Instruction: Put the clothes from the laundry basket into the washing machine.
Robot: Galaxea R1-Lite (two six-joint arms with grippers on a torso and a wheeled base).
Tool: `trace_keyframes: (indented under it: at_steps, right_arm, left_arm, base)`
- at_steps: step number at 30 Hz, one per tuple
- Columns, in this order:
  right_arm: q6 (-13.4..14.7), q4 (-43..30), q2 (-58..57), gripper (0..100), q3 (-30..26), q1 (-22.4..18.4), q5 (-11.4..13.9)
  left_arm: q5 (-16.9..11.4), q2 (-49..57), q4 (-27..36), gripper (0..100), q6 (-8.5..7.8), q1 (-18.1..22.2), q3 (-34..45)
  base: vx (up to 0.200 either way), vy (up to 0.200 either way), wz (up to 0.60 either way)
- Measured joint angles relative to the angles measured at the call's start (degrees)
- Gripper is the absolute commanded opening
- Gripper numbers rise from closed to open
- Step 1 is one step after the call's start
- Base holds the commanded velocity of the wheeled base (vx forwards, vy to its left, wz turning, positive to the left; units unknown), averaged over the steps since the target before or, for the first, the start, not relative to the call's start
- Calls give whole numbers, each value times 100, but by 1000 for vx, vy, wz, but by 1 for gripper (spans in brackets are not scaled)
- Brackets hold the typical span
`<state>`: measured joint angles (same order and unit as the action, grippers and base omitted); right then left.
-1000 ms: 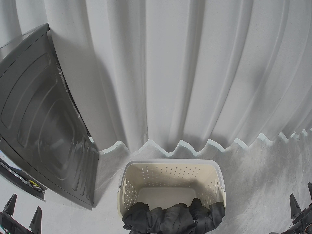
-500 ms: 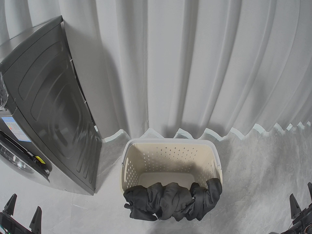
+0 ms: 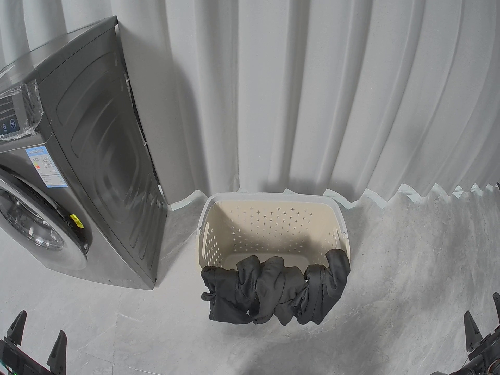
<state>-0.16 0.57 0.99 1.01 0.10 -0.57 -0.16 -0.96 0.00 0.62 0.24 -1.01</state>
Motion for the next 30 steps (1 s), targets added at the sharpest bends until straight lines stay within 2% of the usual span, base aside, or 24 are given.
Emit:
trace_keyframes:
  at_steps: [6,30]
  right_arm:
    - [2,0,-2,100,0,-5,-5]
    - [-5,2,0,100,0,0,-2]
  left_arm:
    - [-2,0,0,100,2,-2,0]
    - [0,0,0,100,6,0,0]
  base:
    - [0,0,0]
    - [0,200,0]
